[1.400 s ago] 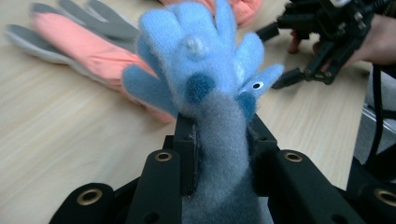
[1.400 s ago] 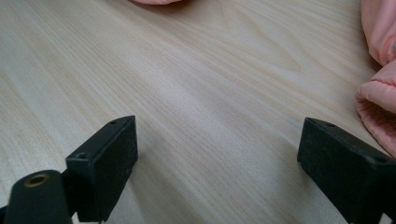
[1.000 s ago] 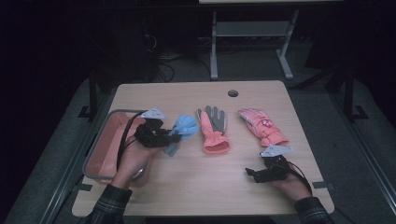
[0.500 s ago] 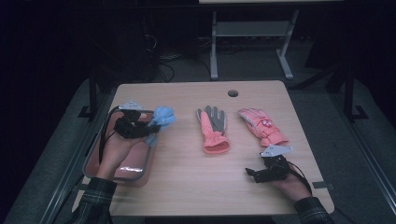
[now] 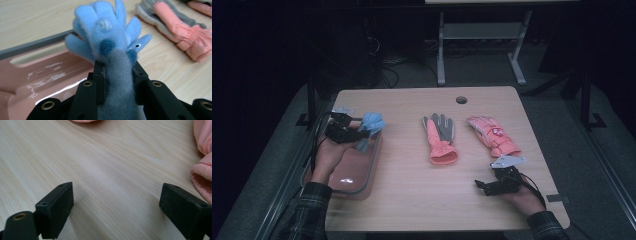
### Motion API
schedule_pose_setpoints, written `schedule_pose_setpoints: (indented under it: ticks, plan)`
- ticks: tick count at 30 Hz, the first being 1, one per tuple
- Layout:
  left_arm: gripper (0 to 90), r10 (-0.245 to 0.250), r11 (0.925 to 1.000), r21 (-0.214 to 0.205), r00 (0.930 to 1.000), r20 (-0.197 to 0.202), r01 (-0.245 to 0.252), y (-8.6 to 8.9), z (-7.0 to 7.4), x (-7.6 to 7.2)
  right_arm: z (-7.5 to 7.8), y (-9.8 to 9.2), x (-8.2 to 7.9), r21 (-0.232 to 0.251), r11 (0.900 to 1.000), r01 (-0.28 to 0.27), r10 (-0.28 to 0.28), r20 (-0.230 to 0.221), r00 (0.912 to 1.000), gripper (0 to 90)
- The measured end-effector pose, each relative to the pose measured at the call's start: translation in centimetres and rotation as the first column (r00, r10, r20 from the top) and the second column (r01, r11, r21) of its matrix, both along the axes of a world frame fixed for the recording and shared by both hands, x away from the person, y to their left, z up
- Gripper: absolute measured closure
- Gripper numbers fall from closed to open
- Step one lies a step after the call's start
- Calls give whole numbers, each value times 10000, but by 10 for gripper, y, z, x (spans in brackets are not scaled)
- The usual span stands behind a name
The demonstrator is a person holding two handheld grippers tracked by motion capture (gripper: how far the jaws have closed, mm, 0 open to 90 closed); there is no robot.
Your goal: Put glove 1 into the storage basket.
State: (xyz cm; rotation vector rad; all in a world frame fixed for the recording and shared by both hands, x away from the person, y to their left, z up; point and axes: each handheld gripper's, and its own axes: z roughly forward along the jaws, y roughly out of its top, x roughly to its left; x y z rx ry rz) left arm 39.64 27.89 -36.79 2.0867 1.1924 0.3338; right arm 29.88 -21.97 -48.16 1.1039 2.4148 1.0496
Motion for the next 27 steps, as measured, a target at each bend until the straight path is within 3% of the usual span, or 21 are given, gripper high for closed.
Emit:
schedule_pose_setpoints:
  ticks: [9, 19, 23, 27]
  plan:
    - [710, 527, 9985, 205, 9944, -912, -510, 11, -30, 13, 0, 0, 0, 3, 10000, 11, -11, -10, 10000, 115]
    - [710, 1203, 9925, 357, 9870, -1064, -1171, 21, -37, 23, 0, 0, 0, 4, 10000, 12, -12, -12, 10000, 115]
    - [710, 1594, 9869, 417, 9804, -1155, -1555, 30, -40, 26, 0, 0, 0, 0, 10000, 0, 0, 0, 10000, 115]
    - [710, 1608, 9868, 380, 9794, -1221, -1573, 31, -40, 23, 0, 0, 0, 0, 10000, 1, -1, 0, 10000, 115]
